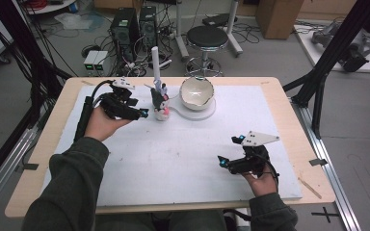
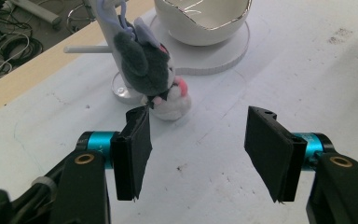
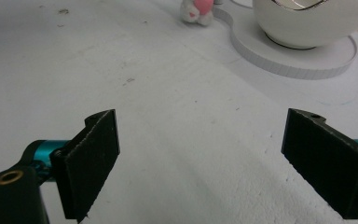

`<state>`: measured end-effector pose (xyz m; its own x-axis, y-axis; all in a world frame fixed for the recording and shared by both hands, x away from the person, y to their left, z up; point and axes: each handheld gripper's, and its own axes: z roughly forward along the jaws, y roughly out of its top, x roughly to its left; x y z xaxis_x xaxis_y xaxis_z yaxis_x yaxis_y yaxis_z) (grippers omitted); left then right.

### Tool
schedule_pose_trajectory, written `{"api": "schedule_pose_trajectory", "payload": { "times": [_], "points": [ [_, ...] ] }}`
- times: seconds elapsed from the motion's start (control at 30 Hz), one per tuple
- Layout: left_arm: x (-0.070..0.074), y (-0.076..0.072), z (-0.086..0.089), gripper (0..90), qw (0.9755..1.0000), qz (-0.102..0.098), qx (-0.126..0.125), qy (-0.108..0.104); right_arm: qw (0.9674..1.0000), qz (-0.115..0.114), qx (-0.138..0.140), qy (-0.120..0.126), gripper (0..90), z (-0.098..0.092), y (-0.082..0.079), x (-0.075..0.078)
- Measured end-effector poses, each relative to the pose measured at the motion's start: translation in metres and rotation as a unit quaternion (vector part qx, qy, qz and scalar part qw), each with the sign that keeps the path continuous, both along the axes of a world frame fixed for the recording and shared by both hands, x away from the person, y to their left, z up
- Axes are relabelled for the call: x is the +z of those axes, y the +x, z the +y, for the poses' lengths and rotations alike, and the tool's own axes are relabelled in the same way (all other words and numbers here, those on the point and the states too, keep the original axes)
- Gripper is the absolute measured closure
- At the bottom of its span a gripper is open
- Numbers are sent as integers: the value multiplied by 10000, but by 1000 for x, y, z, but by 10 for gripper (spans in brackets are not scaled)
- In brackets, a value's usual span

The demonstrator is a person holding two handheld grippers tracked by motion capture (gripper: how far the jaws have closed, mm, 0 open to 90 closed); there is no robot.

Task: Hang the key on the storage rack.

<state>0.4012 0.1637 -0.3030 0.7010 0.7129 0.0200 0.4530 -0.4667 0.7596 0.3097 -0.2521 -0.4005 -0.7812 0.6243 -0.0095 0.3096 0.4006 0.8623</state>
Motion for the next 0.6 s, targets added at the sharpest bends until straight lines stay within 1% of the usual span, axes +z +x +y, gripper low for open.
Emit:
{"api": "schedule_pose_trajectory", "payload": {
  "times": [0.3,0.57,0.6],
  "points": [
    [0,-7,7,401,9999,-74,16,-85,10000,4,-26,-2,102,0,0,0],
    [3,-13,9,398,9998,-149,-18,-151,10000,4,-32,-9,102,-1,0,0],
    [4,-14,9,398,9998,-158,-14,-151,10000,34,-49,-5,102,-1,0,0]
  ]
}}
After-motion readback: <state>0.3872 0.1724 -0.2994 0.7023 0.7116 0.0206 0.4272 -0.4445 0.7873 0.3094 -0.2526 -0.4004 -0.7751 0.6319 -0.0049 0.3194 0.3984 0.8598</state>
